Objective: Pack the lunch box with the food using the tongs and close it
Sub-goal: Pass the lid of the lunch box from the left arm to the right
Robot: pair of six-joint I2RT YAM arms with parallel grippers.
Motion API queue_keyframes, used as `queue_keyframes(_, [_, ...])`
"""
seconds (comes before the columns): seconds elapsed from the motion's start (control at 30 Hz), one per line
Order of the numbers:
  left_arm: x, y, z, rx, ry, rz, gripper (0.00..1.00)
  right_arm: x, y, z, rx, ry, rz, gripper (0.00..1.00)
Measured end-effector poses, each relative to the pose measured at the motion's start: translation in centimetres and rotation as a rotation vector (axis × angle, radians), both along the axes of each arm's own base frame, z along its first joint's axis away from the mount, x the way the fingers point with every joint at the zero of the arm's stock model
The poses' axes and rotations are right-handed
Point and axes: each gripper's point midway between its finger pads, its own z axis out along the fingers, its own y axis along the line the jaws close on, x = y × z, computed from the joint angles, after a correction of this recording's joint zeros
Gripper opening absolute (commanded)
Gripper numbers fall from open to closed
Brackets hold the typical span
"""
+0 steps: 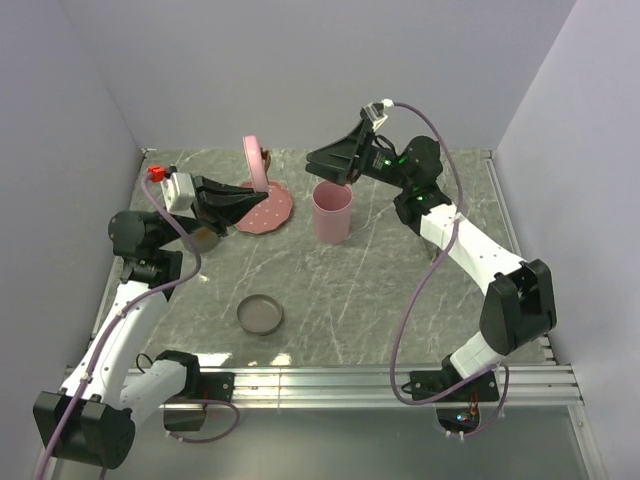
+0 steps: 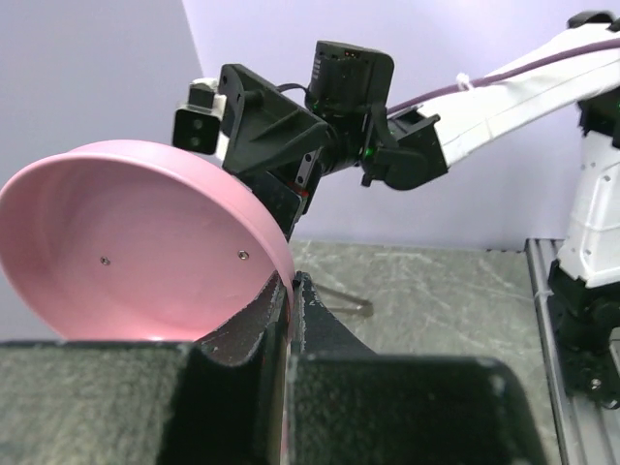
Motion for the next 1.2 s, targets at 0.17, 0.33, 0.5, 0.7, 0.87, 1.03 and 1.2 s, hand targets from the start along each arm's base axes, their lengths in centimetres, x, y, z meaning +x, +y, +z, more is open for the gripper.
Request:
queue_keyframes(0.17, [-0.5, -0.2, 0.4, -0.010, -0.006, -0.019, 0.01, -1.6, 1.8, 2.9, 0.078, -0.006, 0.050, 0.75])
queue_keyframes(0.33, [-0.5, -0.5, -0.1, 0.013, -0.013, -0.025, 0.01, -2.0, 3.4, 3.6, 0.103, 0.024, 0.073, 0.71])
queue_keyframes(0.5, [-0.5, -0.8, -1.0, 0.052, -0.024, -0.026, 0.01, -2.8, 5.2, 2.9, 0.095, 0.084, 0.108, 0.68])
queue_keyframes(0.7, [-0.7, -1.2, -1.6, 0.096, -0.045, -0.031, 0.01, -3.5, 5.8, 3.0, 0.105, 0.118, 0.133, 0.56])
queue_keyframes(0.87, [-0.7, -1.4, -1.5, 0.114, -0.076, -0.030, 0.01, -3.7, 6.0, 3.1, 0.113, 0.147, 0.143, 0.50])
queue_keyframes(1.03, [-0.8, -1.5, -1.8, 0.138, -0.096, -0.035, 0.01, -3.7, 6.1, 2.9, 0.109, 0.165, 0.144, 0.48])
queue_keyframes(1.2, [-0.7, -1.6, -2.3, 0.167, -0.100, -0.033, 0.01, -3.6, 6.4, 2.3, 0.090, 0.183, 0.139, 0.47])
